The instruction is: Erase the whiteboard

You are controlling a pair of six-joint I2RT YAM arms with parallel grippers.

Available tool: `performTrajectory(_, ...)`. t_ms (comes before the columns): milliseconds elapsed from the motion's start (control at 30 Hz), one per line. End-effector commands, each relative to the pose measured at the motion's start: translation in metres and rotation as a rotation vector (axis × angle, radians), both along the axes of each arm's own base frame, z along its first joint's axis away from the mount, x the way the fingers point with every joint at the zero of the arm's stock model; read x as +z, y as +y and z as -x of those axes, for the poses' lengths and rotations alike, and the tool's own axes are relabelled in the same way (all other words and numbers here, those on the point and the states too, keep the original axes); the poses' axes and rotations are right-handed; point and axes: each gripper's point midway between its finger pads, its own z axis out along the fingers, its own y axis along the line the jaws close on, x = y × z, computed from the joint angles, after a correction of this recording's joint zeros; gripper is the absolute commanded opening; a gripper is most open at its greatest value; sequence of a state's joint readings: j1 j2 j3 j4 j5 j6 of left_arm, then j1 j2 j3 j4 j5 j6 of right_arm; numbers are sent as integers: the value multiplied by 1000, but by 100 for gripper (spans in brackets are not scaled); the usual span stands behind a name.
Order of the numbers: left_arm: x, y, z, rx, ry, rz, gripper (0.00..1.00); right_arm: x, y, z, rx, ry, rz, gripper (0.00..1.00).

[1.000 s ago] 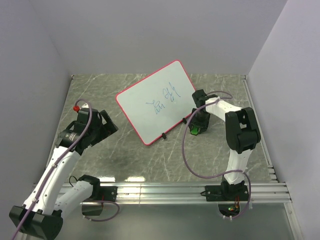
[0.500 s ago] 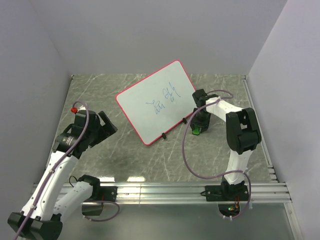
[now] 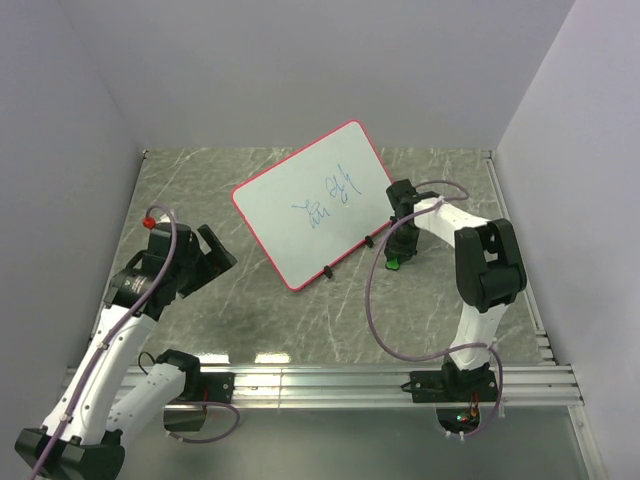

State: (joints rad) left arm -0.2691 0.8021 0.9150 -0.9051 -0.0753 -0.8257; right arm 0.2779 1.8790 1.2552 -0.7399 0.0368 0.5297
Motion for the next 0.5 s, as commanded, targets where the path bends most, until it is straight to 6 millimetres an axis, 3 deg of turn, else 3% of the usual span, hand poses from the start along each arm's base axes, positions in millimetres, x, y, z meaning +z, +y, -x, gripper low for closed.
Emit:
performTrajectory(0,-2,-10,-1,-64,-18,25,95,-7,-6,14,3,17,14,22)
performTrajectory(167,-9,-19,-12,-152,-77,7,96,-4,-9,27,21,9,8,3)
performTrajectory(200,-3,-21,-20,-159,-121,14,96,-3,-10,29,23,6,7,0)
performTrajectory(367,15,-27,-45,-175,-276,18,96,21,-10,49,17,-42,-39,0)
performTrajectory(467,16,-37,-61,-216,-325,30,96,41,-2,61,11,-79,-108,0)
